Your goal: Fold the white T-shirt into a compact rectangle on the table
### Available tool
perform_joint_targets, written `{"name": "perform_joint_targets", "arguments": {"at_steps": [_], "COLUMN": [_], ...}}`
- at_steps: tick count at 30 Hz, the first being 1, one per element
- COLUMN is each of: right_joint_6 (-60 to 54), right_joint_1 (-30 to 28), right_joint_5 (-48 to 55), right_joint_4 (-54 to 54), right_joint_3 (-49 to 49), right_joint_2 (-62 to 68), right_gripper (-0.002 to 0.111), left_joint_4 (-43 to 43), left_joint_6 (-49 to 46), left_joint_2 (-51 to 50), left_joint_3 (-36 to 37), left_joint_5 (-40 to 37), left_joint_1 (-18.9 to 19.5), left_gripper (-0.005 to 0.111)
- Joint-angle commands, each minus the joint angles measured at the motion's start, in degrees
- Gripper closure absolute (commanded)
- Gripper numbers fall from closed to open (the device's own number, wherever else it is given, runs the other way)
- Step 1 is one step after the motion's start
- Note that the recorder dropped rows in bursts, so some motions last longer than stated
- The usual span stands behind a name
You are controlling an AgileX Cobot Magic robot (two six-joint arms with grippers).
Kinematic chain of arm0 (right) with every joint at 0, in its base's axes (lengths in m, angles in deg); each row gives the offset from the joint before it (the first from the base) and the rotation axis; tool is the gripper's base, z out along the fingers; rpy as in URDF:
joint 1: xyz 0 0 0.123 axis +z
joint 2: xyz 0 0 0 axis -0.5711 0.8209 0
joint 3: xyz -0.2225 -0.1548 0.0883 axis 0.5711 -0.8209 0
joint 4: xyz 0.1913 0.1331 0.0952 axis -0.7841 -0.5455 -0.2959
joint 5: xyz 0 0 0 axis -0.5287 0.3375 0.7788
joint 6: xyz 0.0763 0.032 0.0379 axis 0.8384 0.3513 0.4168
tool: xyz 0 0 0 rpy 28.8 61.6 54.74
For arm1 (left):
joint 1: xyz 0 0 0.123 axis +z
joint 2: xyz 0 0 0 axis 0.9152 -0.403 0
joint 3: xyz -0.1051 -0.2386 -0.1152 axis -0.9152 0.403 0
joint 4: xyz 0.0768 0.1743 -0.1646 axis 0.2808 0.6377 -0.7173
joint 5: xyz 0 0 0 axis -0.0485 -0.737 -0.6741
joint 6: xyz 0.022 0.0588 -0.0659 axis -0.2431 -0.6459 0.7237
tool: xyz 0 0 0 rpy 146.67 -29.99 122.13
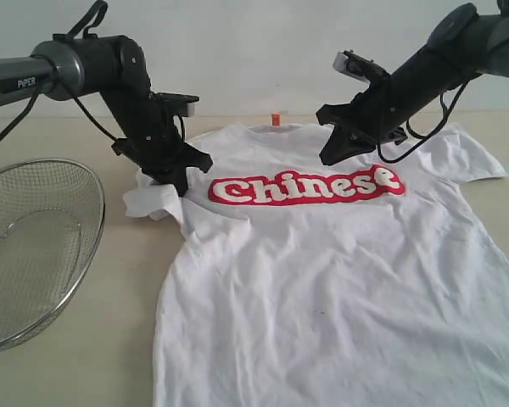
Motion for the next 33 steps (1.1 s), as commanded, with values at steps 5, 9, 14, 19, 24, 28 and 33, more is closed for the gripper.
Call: {"name": "perform_joint_targets", "arguments": {"at_steps": [5,9,14,19,24,28,33], "right_joint_6": [-0.52,-0.65,-0.53,-0.15,1.06,-0.06,-0.20], "right_joint_1": [-0.01,0.35,0.35,0.35,0.23,0.34,0.34], "right_joint_5": [0.81,1.10,1.15,2.47,1.97,1.45,1.58], "right_joint_4": [-0.09,-0.09,0.03,2.97,6.33,5.81,6.60], "right_joint_3": [-0.16,-0.16,-0.16,-0.16,-3.38,-6.35,-8.31], "right_joint_2": [-1.01,-1.01,-1.01,-1.01,-1.01,-1.01,-1.01], "right_gripper": [0.109,0.109,0.109,0.109,0.109,0.109,0.109], "left_joint_4": [8.29,7.80,3.54,0.64,2.10,3.82,8.49], "left_joint_6": [-0.18,-0.18,-0.18,-1.03,-1.03,-1.03,-0.39], "left_joint_2": [-0.68,-0.68,-0.68,-0.68,-0.68,-0.68,-0.68], "left_joint_3": [-2.42,-5.86,-10.73,-10.97,-8.15,-6.76,-6.69], "left_joint_5": [0.74,-1.32,-7.87,-7.87,-7.87,-7.87,-7.87], "left_joint_1": [1.08,1.08,1.08,0.53,-0.92,-1.36,-1.36], "left_gripper": [0.102,0.102,0.102,0.102,0.102,0.102,0.102]}}
